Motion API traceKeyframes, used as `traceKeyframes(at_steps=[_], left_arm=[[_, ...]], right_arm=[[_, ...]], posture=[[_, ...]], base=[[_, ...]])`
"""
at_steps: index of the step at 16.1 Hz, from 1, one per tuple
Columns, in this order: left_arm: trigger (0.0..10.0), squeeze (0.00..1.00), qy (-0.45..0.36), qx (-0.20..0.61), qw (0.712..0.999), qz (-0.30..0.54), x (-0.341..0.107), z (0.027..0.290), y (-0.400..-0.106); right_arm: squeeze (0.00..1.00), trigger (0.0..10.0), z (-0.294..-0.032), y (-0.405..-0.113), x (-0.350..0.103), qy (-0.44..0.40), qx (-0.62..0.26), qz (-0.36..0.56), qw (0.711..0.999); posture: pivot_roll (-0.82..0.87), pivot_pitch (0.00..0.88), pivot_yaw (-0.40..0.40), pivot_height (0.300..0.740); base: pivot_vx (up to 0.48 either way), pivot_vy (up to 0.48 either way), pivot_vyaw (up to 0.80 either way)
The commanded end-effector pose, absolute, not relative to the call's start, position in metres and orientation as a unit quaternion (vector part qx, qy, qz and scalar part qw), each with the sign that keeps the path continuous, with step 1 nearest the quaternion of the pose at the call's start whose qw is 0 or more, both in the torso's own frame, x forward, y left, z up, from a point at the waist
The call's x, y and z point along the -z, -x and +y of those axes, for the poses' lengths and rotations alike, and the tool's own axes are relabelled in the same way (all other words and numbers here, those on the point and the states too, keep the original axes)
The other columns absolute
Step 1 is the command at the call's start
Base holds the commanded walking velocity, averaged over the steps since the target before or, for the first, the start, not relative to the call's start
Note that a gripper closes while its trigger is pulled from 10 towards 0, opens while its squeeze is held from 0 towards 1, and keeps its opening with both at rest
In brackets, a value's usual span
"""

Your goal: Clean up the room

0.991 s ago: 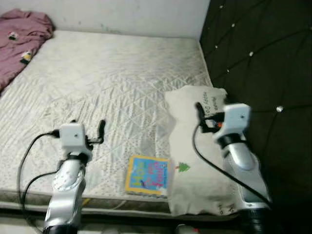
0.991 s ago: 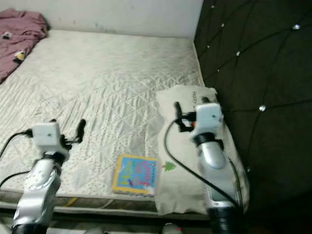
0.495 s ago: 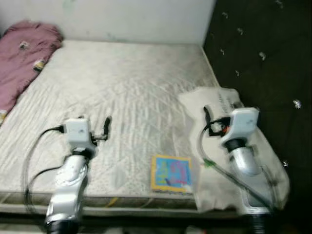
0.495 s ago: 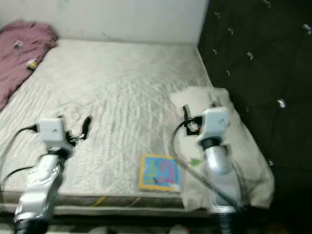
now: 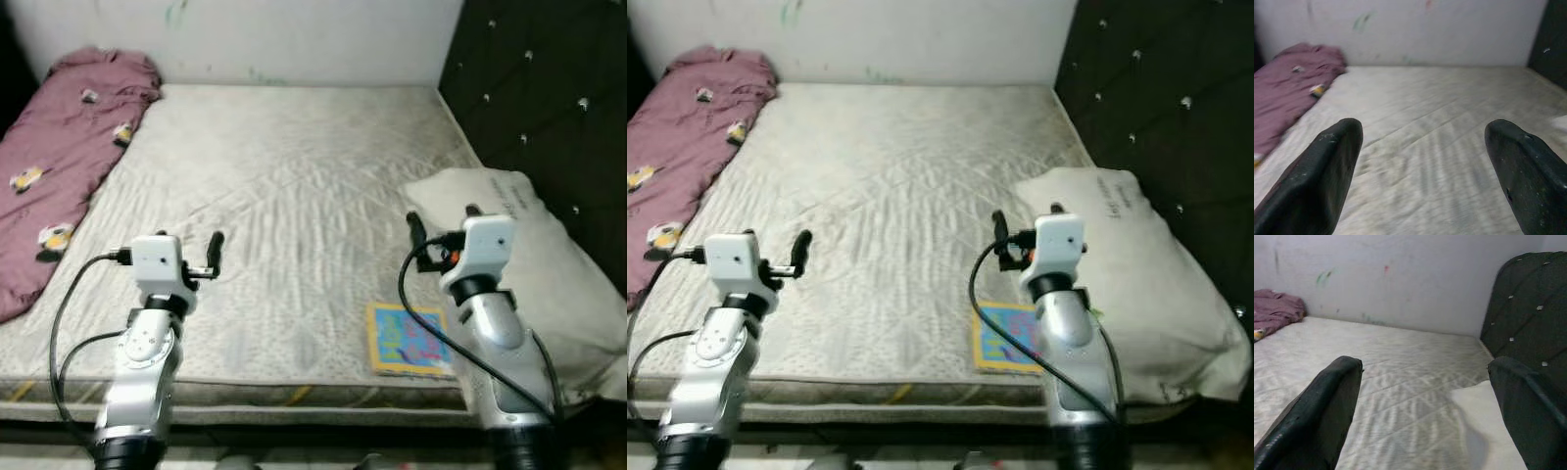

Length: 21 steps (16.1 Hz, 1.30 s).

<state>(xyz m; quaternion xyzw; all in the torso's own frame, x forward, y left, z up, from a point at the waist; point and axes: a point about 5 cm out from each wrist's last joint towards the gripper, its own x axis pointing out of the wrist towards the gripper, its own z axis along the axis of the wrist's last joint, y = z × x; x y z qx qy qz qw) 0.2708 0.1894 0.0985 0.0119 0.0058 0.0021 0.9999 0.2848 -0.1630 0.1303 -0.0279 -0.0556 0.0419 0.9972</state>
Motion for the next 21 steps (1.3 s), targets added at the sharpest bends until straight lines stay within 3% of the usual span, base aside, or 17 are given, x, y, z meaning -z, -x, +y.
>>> traceKeyframes(at_steps=[1,21], left_arm=[[10.0,0.00,-0.012,-0.002,1.000,0.002,-0.1004,0.1893,-0.2722],[10.0,0.00,-0.012,-0.004,1.000,-0.007,-0.1037,0.1892,-0.2772]], right_arm=[[0.00,10.0,-0.1621,-0.2859,-0.1355,0.030,-0.048,-0.064,0.996],[0.00,10.0,-0.1600,-0.2920,-0.1354,0.039,-0.055,-0.064,0.996]], posture=[[-0.05,0.000,0.010,0.740],[-0.04,0.000,0.006,0.740]], base=[[0.000,0.472,0.00],[0.000,0.469,0.00]])
